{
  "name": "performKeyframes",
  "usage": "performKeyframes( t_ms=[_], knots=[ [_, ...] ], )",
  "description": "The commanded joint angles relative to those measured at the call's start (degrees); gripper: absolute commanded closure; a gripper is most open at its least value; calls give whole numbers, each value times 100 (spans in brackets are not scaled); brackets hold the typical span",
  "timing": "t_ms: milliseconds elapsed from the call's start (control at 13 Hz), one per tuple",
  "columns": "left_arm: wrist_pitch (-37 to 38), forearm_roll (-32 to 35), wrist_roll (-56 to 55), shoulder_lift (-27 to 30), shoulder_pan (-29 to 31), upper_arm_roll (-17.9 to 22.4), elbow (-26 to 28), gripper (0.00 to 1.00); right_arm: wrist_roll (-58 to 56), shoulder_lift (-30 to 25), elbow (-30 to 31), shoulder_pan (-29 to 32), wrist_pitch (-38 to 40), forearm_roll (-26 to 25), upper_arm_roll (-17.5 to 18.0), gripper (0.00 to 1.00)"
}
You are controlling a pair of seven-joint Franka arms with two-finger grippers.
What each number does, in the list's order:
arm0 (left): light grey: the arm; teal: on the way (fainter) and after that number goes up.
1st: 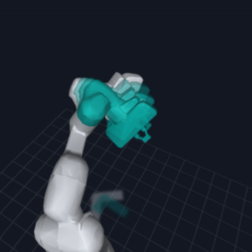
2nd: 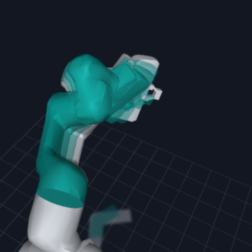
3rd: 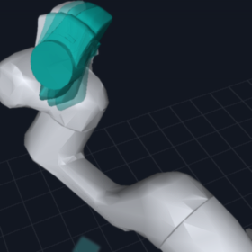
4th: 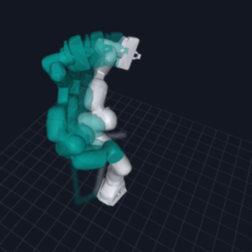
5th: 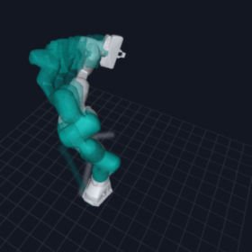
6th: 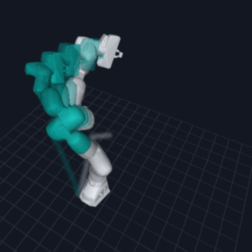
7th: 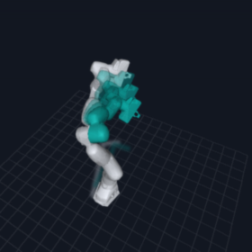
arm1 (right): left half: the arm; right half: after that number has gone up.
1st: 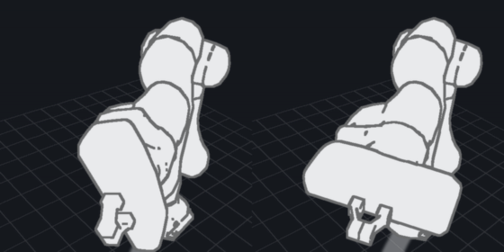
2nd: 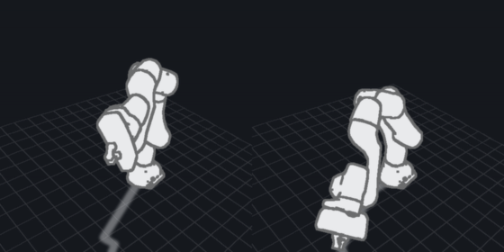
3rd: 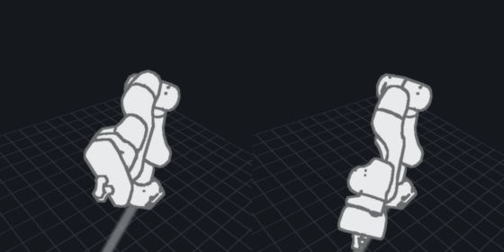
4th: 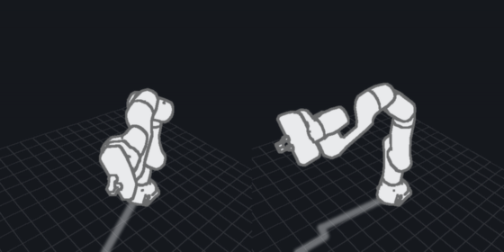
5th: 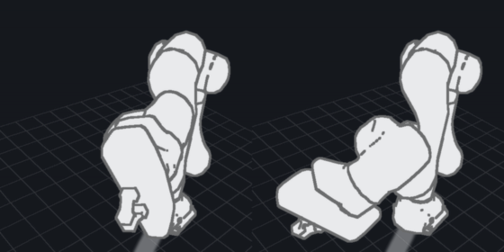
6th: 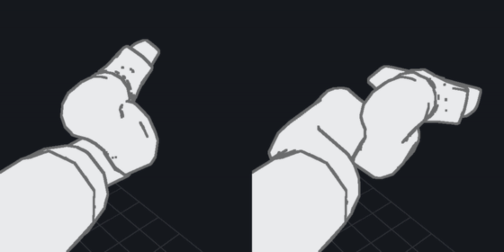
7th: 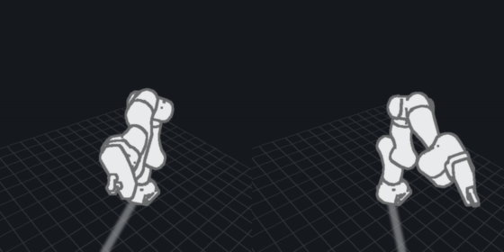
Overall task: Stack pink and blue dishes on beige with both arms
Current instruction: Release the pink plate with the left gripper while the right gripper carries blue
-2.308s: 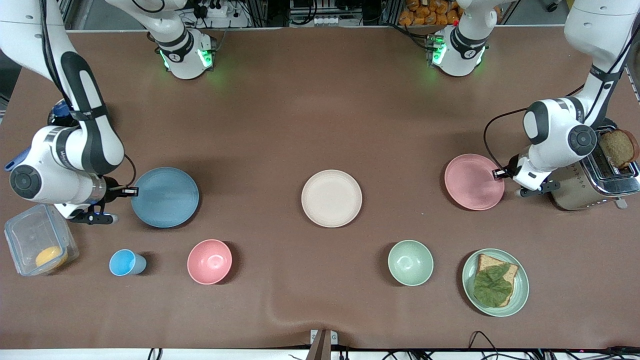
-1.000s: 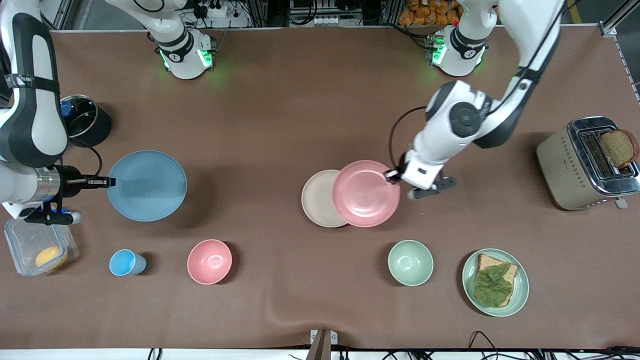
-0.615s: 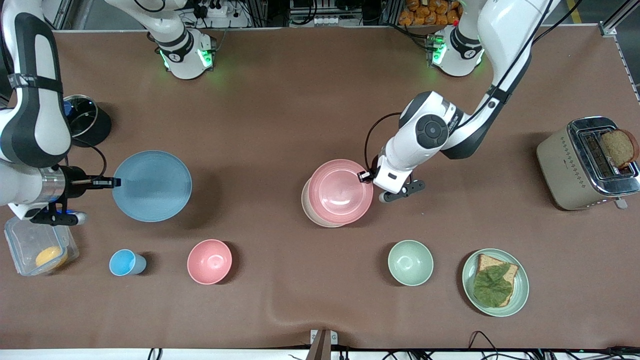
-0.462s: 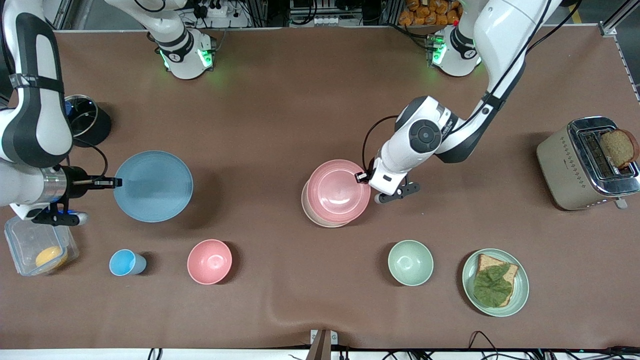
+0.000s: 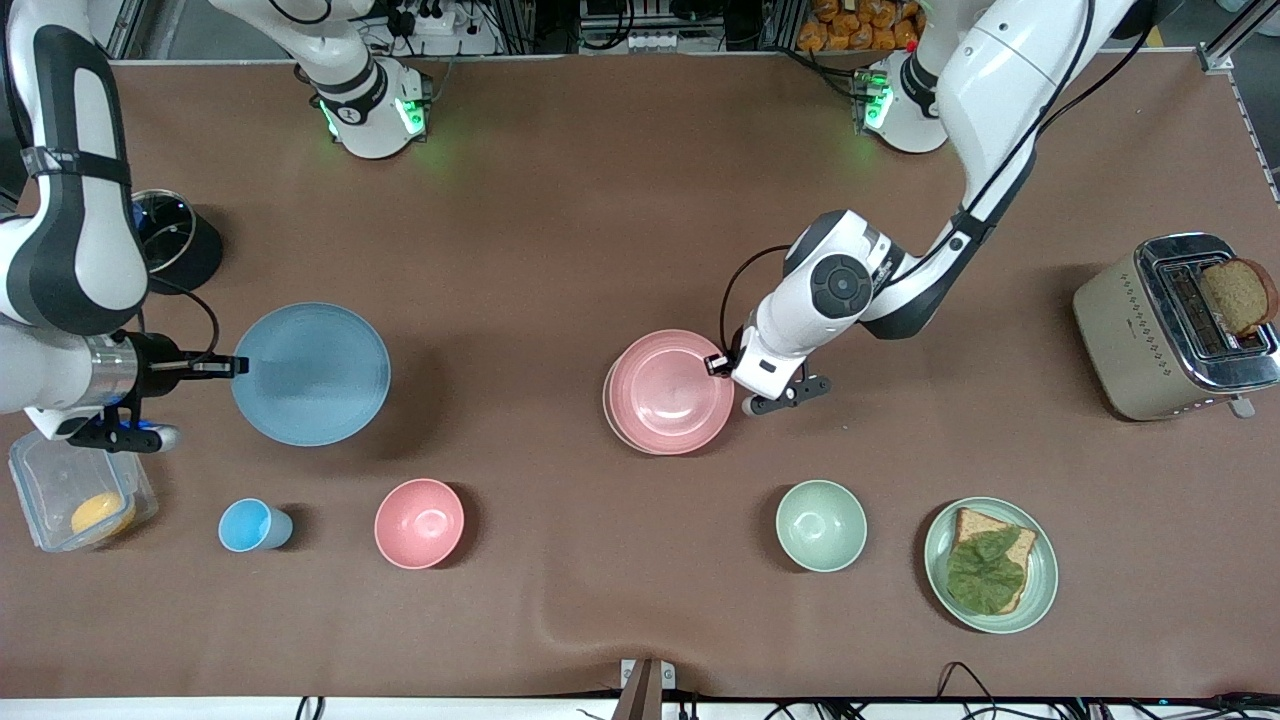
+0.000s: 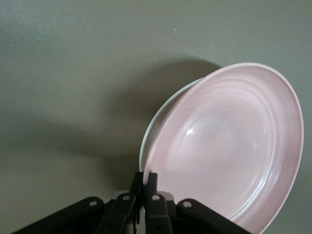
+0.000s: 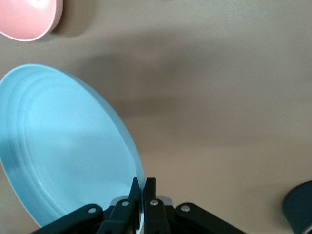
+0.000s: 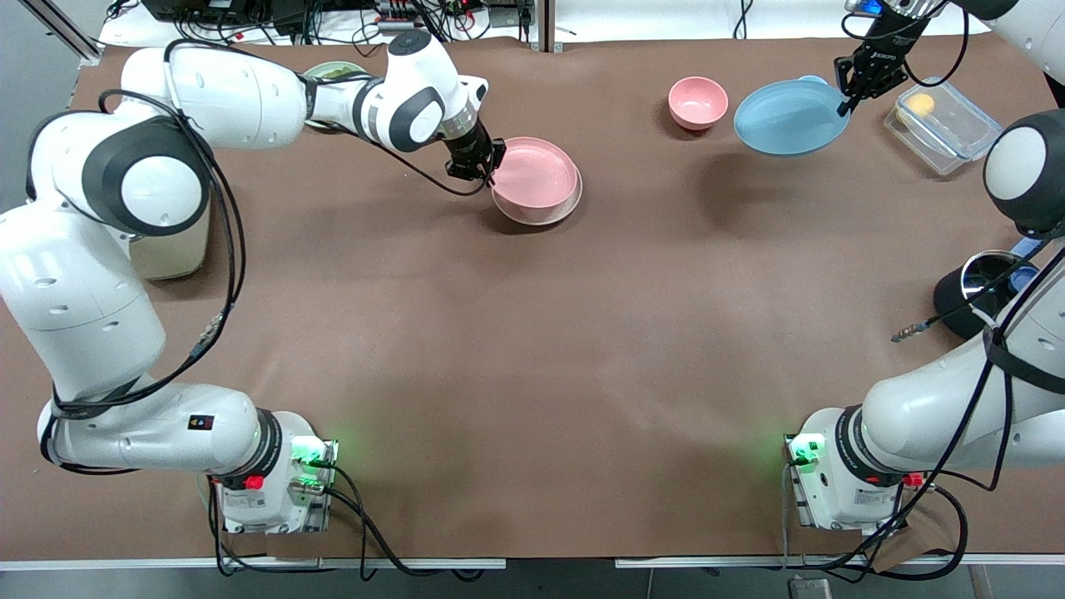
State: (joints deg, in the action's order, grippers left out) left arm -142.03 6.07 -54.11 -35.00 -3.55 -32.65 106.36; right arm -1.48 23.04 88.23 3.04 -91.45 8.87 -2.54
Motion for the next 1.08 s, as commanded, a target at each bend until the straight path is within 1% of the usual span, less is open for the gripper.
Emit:
performKeyframes(
  t_ms=[0,231,385,462,538,615,692,846,1000],
  knots=[
    [-202,228,-82,-191,-93,22,-124,100,244,42,-122,-58,92,115,-1,100],
    [-290,228,-90,-287,-155,22,-124,100,332,51,-121,-146,92,229,-1,100],
    [-290,228,-91,-296,-146,22,-124,100,674,51,-121,-233,83,265,-1,100],
    [-290,211,-99,-305,-146,22,-133,88,779,51,-130,-321,57,274,-1,100],
    [-290,150,-117,-297,-129,22,-142,22,902,51,-148,-383,57,317,-1,100],
    [-290,201,-195,-236,-111,22,-133,0,1025,51,-148,-427,48,474,-1,100],
    [-290,211,-370,-104,-50,22,-142,0,1175,51,-148,-497,48,606,-1,100],
    [-81,220,-424,447,134,31,-133,0,1622,86,-148,-734,4,774,-10,100],
    [655,228,-390,1220,441,57,-133,0,1974,112,-139,-928,-197,941,-10,100]
  ],
)
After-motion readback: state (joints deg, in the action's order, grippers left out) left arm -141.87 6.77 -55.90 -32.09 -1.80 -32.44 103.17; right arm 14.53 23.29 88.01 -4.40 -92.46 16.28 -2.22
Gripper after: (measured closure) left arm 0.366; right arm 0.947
